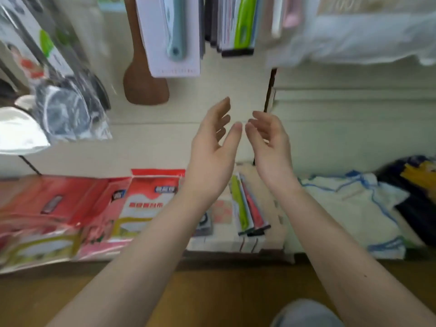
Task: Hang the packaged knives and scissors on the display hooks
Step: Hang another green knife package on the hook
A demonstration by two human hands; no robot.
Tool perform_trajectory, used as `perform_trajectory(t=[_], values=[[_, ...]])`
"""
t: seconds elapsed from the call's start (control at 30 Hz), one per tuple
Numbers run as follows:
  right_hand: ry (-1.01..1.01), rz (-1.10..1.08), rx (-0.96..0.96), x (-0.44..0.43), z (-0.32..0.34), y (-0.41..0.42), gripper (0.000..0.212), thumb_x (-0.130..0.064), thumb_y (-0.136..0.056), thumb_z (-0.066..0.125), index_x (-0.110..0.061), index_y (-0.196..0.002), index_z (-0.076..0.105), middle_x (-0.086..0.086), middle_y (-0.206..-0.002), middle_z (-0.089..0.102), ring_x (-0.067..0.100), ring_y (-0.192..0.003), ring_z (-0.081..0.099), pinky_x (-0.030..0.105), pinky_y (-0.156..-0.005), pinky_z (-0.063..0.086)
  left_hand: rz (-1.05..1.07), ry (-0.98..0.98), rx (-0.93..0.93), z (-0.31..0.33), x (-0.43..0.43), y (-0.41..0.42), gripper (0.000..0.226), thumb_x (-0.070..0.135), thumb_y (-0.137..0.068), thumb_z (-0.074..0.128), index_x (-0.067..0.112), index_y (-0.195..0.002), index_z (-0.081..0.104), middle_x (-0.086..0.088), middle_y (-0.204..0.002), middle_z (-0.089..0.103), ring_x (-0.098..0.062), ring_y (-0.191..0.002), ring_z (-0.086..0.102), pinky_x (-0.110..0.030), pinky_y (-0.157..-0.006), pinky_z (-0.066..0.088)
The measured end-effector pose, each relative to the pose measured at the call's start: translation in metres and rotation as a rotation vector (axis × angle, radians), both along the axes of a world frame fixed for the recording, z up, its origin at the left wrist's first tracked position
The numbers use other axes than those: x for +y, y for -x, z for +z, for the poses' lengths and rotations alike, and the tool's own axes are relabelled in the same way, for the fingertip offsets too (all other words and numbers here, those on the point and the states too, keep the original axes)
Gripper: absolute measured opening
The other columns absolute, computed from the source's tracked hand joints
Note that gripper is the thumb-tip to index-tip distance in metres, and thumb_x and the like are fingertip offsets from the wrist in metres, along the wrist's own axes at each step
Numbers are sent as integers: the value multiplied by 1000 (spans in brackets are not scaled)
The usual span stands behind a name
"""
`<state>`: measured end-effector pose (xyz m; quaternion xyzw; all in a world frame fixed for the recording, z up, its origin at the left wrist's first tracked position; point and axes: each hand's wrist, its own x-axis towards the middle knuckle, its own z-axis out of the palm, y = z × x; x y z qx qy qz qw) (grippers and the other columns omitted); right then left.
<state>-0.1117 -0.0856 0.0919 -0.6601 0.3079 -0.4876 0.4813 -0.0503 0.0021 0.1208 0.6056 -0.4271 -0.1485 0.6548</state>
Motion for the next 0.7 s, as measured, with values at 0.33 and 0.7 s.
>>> perform_trajectory(t=[0.33,0.7], values=[[-174,-48,501,-13,-125,6,30,-22,-94,49,-12,-122,51,2,-112,60,17,-101,58,24,-80,47,25,-228,99,-89,2,7,42,19,-95,46,20,-137,41,5,-141,47,-9,-126,46,-22,-99,39],[-67,-101,1054,-23,-195,-17,40,-25,-92,52,-8,-127,44,12,-121,48,23,-97,59,32,-77,54,51,-261,116,-112,-1,-9,38,18,-95,45,18,-133,47,3,-136,53,-12,-124,48,-19,-93,41]])
